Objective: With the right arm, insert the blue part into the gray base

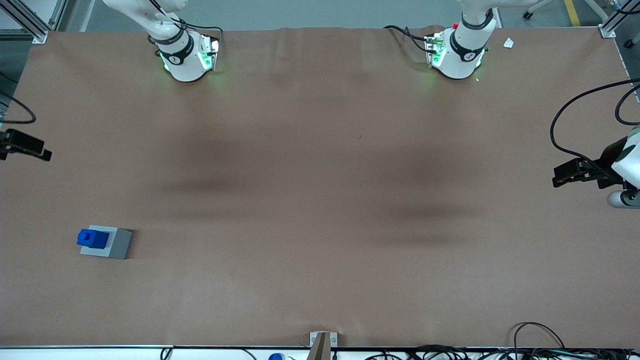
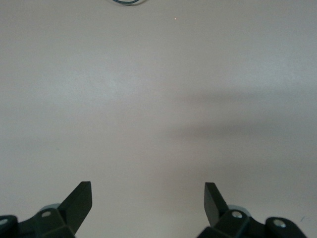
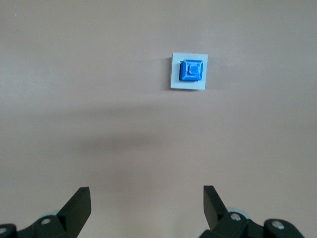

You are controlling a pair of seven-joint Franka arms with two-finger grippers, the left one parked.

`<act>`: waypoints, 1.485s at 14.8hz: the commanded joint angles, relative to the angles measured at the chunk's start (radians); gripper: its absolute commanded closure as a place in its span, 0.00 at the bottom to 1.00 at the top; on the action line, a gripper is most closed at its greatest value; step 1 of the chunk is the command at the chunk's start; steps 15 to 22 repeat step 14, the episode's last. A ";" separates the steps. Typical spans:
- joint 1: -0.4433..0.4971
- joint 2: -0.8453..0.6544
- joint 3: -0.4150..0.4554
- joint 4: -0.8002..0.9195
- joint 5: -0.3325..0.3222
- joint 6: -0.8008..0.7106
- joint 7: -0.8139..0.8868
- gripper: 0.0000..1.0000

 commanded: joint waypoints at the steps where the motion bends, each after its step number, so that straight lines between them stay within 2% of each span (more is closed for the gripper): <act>1: 0.016 -0.163 0.000 -0.205 -0.025 0.067 0.002 0.00; 3: 0.028 -0.198 0.002 -0.245 -0.034 0.084 0.000 0.00; 5: 0.063 -0.212 0.002 -0.252 -0.076 0.086 0.002 0.00; 22: 0.070 -0.217 -0.001 -0.255 -0.070 0.093 0.008 0.00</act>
